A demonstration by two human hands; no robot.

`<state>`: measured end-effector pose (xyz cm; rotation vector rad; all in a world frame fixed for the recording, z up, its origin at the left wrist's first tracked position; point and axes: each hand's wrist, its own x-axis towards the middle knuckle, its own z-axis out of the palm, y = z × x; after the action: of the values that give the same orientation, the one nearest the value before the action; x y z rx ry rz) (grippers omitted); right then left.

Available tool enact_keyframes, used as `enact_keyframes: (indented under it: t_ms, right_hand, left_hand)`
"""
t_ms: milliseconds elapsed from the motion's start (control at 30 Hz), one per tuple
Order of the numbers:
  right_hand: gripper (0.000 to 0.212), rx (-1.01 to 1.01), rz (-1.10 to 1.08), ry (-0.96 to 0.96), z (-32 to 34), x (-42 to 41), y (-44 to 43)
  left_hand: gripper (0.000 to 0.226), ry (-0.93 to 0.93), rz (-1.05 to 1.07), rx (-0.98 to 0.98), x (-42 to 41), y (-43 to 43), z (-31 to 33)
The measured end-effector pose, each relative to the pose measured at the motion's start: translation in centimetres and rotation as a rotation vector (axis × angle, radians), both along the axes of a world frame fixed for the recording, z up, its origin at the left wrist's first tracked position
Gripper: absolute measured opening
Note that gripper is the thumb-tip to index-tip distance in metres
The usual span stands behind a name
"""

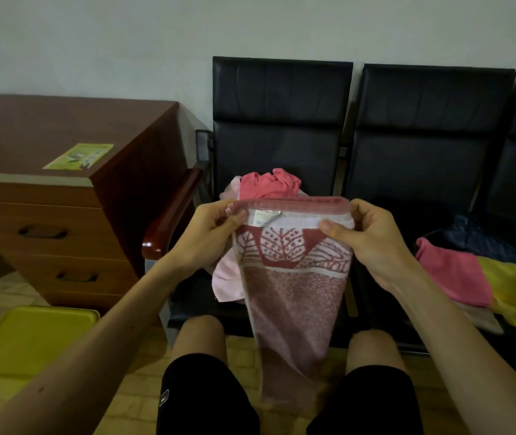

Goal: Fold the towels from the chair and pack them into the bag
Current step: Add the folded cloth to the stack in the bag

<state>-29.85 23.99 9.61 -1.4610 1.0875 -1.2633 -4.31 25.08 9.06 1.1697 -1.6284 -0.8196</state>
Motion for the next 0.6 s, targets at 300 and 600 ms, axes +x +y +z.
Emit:
enact_keyframes:
  t_ms: [300, 600]
  right_hand:
    - [0.029, 0.091, 0.032, -0.137, 0.9, -1.4, 0.6]
    - [0.060, 0.178, 0.187, -0.289, -2.0, -1.7, 1.3]
  left_hand:
    - [0.029, 0.103, -0.061, -0.030, -2.5, 0.8, 0.9]
    - [0.022, 0.082, 0.096, -0.289, -7.2, -1.3, 2.6]
